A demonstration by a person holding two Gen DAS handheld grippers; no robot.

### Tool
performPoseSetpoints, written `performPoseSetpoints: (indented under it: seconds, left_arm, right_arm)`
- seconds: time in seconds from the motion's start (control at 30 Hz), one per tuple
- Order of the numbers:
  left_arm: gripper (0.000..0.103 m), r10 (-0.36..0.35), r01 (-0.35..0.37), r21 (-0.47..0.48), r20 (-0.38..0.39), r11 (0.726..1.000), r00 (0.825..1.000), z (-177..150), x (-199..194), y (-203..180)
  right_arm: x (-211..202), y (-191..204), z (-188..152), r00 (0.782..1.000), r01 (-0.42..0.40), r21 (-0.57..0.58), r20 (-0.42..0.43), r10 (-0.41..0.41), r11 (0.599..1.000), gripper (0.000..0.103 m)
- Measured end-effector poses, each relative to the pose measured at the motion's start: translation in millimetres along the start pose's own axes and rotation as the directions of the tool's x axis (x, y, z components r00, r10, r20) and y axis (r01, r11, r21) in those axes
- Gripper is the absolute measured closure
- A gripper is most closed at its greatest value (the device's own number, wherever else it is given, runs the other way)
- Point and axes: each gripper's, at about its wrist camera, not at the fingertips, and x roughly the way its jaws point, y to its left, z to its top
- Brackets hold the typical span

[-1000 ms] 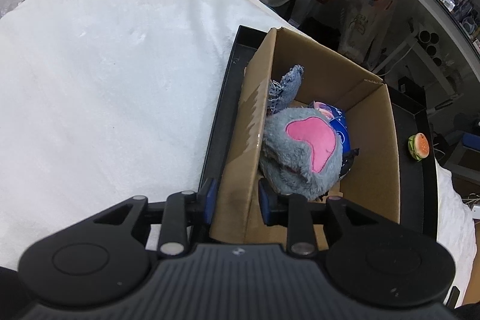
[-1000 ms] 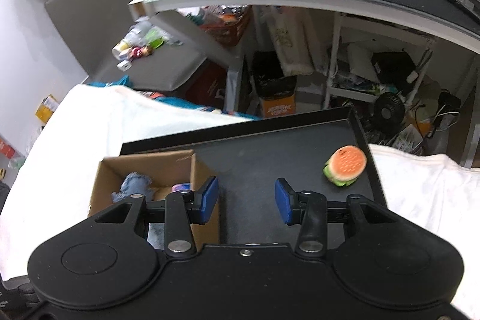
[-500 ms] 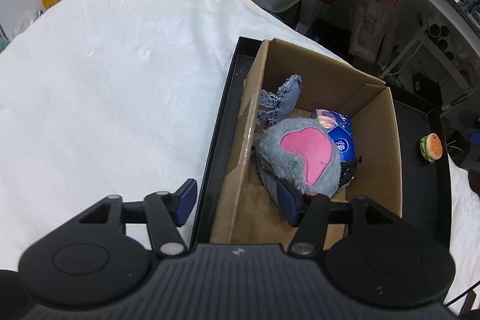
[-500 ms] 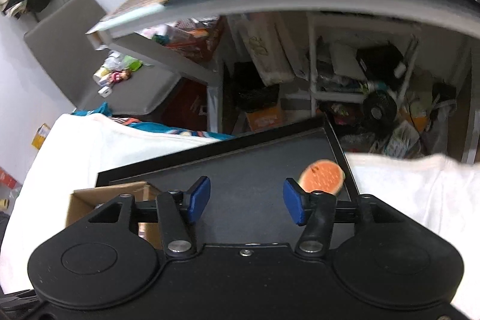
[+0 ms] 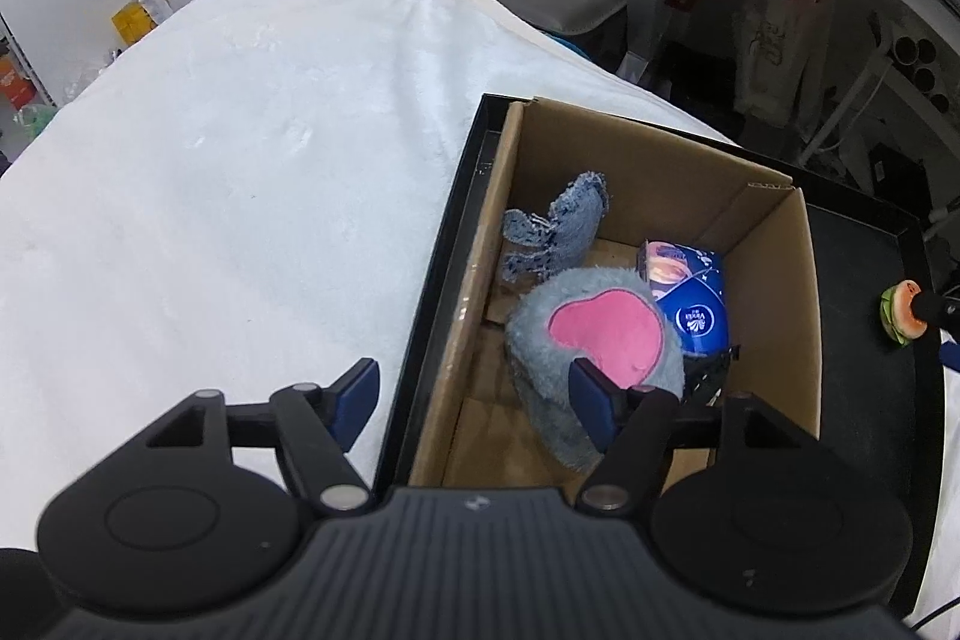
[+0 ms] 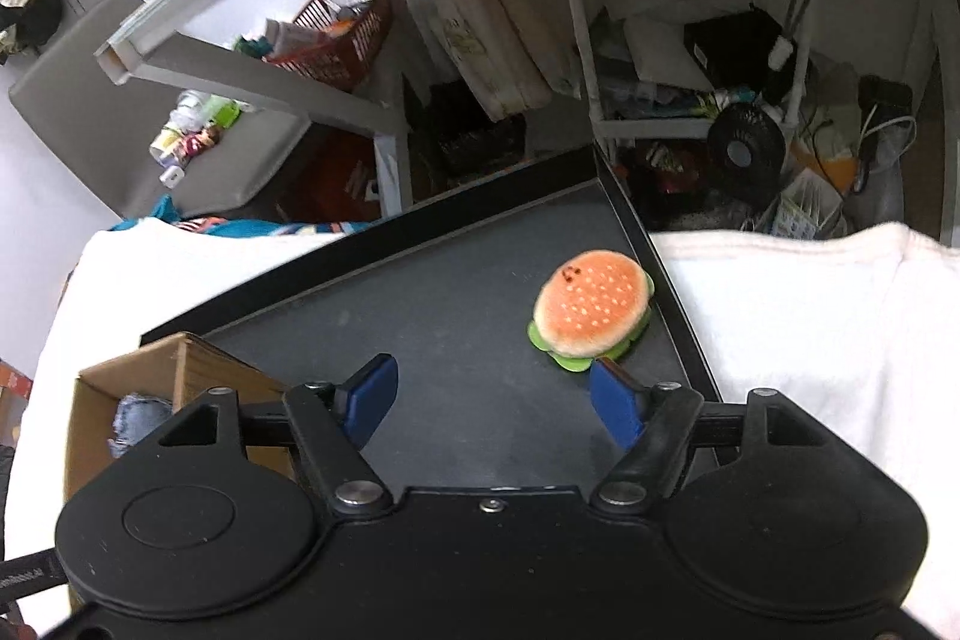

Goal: Organize soft objects
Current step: 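Move the right tool to the burger toy and close on it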

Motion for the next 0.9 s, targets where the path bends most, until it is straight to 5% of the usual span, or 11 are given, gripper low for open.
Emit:
performPoseSetpoints:
  seconds: [0.7, 0.8, 0.87, 0.9]
  left_arm:
    - [0.027, 0.076, -0.077, 0.032, 0.024, 0.997, 0.997, 15.7, 3.5, -34.5]
    - [0.027, 0.076, -0.077, 0.038, 0.027, 0.996, 0.997, 16.8, 3.4, -36.8]
    - [0.027, 0.074, -0.075, 0.036, 0.025, 0.997, 0.997, 16.4, 3.2, -35.7]
    - [0.027, 0.072, -0.073, 0.035, 0.024, 0.997, 0.997, 16.3, 3.1, -35.0]
  right_arm:
    - [46.6, -34.0, 9.6, 1.000, 0.029, 0.070, 0.005, -0.029, 0.997, 0.034]
    - [50.0, -33.0, 9.9, 0.999, 0.033, 0.060, 0.004, -0.034, 0.998, 0.040]
    - [52.8, -35.6, 9.1, 0.999, 0.037, 0.065, -0.006, -0.037, 0.997, 0.059]
    - [52.2, -35.7, 9.2, 0.999, 0.034, 0.061, -0.005, -0.034, 0.998, 0.059]
